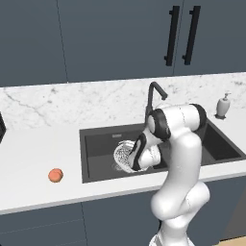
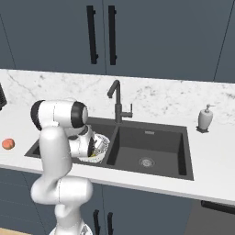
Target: Put the colander in the sink, put the peach, kiwi in the colander, and turn on the sink faucet and pour water over the colander.
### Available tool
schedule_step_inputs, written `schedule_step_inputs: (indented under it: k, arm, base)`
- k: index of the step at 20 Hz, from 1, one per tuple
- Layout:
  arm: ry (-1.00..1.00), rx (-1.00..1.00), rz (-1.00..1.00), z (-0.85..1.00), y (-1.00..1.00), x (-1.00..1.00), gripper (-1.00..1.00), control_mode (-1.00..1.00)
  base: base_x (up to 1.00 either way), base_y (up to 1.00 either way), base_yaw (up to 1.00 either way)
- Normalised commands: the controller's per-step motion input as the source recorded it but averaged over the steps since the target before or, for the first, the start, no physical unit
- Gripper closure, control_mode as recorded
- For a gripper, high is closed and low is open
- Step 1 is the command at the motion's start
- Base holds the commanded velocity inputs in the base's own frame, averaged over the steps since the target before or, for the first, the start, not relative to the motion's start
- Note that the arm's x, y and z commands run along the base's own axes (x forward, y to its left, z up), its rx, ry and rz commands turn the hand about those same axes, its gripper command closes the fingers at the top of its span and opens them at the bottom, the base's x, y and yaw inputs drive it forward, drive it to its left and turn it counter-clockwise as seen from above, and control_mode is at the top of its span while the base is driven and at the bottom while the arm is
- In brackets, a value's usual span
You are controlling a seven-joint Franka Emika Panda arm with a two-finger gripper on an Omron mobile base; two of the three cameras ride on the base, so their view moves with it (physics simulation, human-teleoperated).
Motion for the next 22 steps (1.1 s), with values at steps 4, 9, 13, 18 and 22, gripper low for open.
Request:
schedule_step_inputs:
  k: [4,9,13,18,22]
  arm:
    - [-0.35,0.01,0.0,1.0,0.06,-0.69,-1.0,-1.0]
    - [-0.16,-0.04,0.0,1.0,0.36,-0.83,-1.0,-1.0]
    - [0.06,-0.16,0.06,1.0,0.54,-0.36,-1.0,-1.0]
    - [0.16,-0.18,0.09,1.0,0.35,-0.19,-1.0,-1.0]
    - [0.27,-0.19,0.09,1.0,0.37,-0.58,-1.0,-1.0]
  base:
    - [0.0,0.0,0.0]
    - [0.0,0.0,0.0]
    - [0.0,0.0,0.0]
    - [0.0,0.0,0.0]
    - [0.0,0.0,0.0]
